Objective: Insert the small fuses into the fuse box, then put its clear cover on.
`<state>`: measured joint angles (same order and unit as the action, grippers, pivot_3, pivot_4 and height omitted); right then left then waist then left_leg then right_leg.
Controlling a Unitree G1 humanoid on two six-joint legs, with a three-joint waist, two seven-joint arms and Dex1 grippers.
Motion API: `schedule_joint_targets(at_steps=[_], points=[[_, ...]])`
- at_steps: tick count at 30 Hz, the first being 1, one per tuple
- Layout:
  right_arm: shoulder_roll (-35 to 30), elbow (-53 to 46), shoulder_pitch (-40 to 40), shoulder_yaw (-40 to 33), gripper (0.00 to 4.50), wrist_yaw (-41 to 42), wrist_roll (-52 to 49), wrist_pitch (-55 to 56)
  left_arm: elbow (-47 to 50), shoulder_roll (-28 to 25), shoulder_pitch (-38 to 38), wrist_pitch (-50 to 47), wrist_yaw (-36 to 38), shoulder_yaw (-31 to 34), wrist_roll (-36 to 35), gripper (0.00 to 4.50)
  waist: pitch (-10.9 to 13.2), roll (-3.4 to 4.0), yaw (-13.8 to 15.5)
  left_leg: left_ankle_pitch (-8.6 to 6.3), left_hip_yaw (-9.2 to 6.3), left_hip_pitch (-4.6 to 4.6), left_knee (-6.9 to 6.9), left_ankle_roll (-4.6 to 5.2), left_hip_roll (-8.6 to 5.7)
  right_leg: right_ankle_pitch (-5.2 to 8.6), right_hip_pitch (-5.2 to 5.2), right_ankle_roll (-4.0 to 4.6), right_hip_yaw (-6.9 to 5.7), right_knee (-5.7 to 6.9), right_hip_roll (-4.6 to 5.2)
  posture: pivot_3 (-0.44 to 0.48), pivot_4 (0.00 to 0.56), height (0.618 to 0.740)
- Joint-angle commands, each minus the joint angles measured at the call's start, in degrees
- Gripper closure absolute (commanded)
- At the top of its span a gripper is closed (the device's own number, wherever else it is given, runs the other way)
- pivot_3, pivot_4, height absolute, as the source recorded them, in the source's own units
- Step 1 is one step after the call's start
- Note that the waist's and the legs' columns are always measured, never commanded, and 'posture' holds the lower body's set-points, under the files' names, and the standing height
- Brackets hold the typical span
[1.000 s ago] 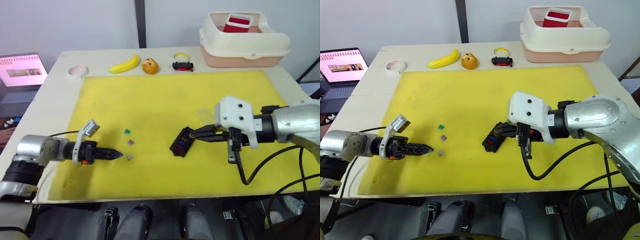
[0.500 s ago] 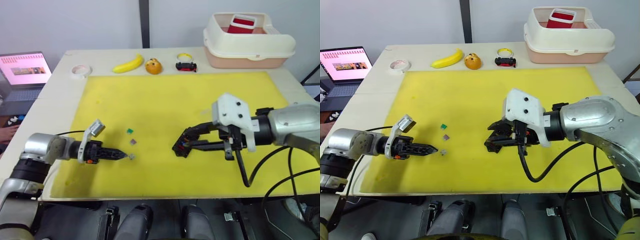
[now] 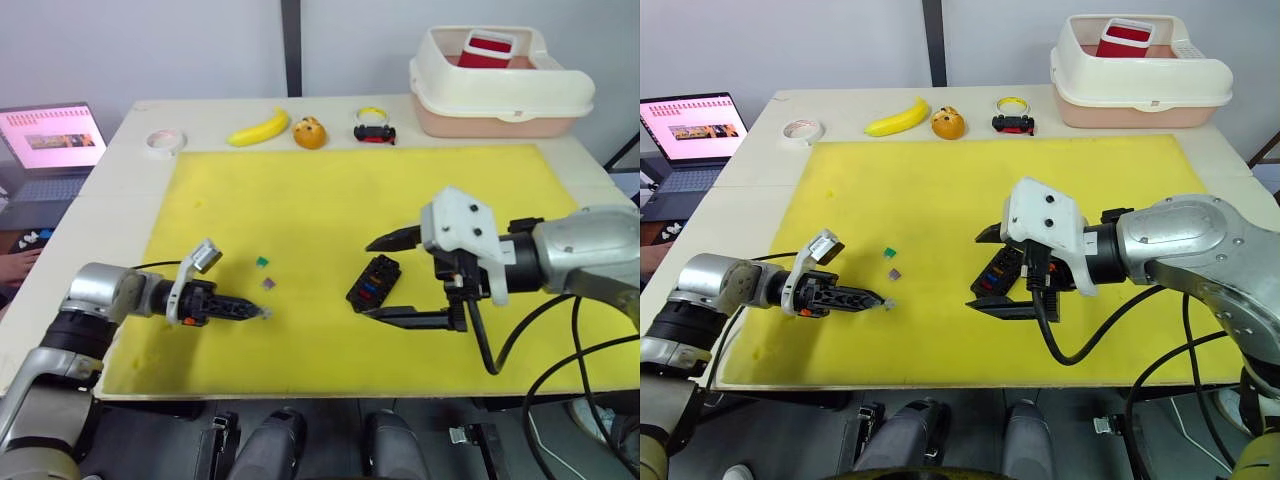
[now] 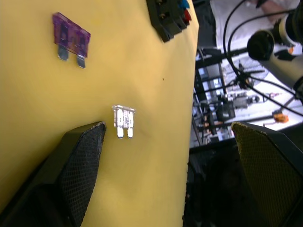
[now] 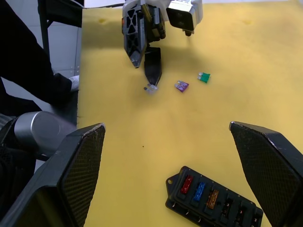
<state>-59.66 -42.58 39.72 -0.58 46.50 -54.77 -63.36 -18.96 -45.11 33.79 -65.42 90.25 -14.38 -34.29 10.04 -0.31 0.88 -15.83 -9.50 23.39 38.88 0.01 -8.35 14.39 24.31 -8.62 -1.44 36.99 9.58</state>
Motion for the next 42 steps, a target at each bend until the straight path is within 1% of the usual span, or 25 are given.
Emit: schedule_joint_targets(at_steps=[1,12,15,18,27,37,42], points=[[-0.6,-1.3,0.1,-0.7,0.05,-0.7,0.3,0.6,1.6,0.8,-1.6,0.6,1.9,-4.6,0.9,0.00,0.0,0.00,-0.1,0.00,0.00,0.00,0.00,0.00,0.00,0.00,0.00,0.00,0.00,-0.01,0.00,0.000,0.150,0.740],[-0.5,-2.2,-1.6,0.0,0.05,-0.8,0.8,0.7,-0.2,2.8,-1.0,2.5,2.2,-4.5,2.8,0.00,0.0,0.00,0.0,-0.02,0.00,0.00,0.00,0.03,0.00,0.00,0.00,0.00,0.00,-0.02,0.00,0.000,0.150,0.740],[-0.3,-3.5,-3.3,0.6,0.00,-0.9,0.8,0.9,-1.0,3.5,-0.9,3.2,1.9,-4.2,3.6,0.86,0.0,0.00,0.0,-0.02,0.00,0.00,0.00,0.03,0.00,0.00,-0.02,0.00,0.00,-0.03,0.00,0.000,0.150,0.740],[-0.2,-3.8,-4.0,0.7,0.00,-1.3,1.1,1.1,-1.5,4.0,-1.1,3.9,1.5,-4.0,4.6,2.25,0.0,0.00,-0.2,0.00,0.01,0.00,0.01,0.01,0.00,0.00,0.00,0.00,0.00,-0.03,0.00,0.000,0.150,0.740],[-0.2,-3.8,-4.2,0.6,0.00,-1.7,1.0,1.2,-3.8,4.3,-0.9,5.4,1.0,-3.7,6.2,2.25,0.0,0.01,-0.1,-0.05,0.01,0.00,0.00,0.08,0.01,0.00,0.02,0.00,0.01,-0.01,-0.01,0.000,0.150,0.740],[0.1,-3.6,-4.0,1.2,0.00,-1.9,1.6,1.5,-9.6,6.6,1.0,6.0,-3.2,0.6,6.6,2.25,0.0,0.07,0.1,-0.06,-0.01,-0.03,0.00,0.11,0.01,0.00,-0.02,0.00,0.00,0.02,-0.02,0.000,0.150,0.740],[-0.1,-3.6,-4.0,1.5,0.00,-1.6,2.3,1.8,-6.2,6.3,-0.9,6.4,-2.1,-0.8,6.7,2.25,-0.1,0.12,0.1,-0.06,-0.02,-0.05,0.00,0.11,0.01,-0.01,-0.04,0.00,0.00,0.07,-0.02,0.000,0.150,0.740]])
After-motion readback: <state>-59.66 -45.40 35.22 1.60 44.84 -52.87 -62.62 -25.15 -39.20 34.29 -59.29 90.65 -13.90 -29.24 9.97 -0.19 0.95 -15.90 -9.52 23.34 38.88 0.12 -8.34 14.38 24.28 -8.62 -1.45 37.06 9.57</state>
